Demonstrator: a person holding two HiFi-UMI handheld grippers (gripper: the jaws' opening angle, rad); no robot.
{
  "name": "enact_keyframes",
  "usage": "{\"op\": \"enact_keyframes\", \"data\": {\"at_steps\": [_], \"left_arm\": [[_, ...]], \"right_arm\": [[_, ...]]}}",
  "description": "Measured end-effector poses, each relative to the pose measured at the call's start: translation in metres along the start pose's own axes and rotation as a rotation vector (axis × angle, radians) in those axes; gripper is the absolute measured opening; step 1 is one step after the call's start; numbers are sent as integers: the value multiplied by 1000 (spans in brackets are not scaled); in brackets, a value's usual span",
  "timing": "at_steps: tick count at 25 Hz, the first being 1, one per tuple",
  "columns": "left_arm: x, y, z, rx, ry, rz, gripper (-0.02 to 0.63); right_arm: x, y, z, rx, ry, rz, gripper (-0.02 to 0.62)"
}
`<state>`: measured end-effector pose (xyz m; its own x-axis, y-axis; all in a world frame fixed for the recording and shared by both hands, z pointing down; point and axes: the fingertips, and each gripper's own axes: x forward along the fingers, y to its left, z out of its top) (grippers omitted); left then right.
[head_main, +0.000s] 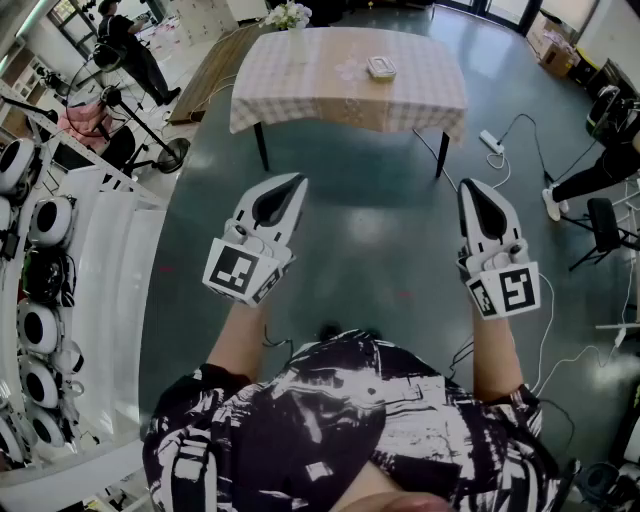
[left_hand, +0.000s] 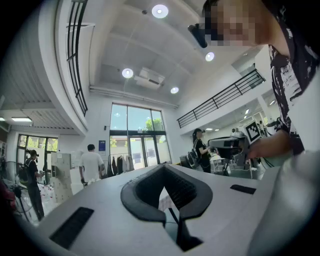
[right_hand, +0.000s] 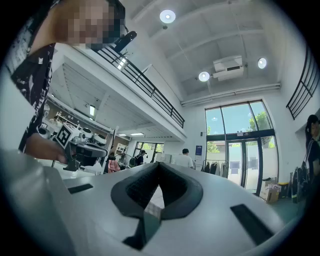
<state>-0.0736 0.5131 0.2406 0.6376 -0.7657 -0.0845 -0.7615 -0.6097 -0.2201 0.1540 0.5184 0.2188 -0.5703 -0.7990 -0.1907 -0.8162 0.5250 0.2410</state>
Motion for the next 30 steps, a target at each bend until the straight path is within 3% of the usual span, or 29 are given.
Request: {"op": "enact_keyframes", "data": {"at_steps": [22,23,24,25,26,30], "left_arm": [[4,8,-4,0,8,-6,0],[4,10,-5,-1,8,-6,0],[3,11,-5,-2,8,-6,0],[3,12,-5,-2,7,-6,0],[3,13,-6,-3,6,-5,0],[2,20,-8,-6,-1,-8,0]], "right_arm": [[12,0,-1,52,-26,31,2],[15,0,-1,64,-32,33,145],[18,-1,-1,77,-42,25,331],[20,-2,0,86,-53,11,467],[20,-2,0,86,-62,-3,564],[25,8,-3,71,-61,0,575]]}}
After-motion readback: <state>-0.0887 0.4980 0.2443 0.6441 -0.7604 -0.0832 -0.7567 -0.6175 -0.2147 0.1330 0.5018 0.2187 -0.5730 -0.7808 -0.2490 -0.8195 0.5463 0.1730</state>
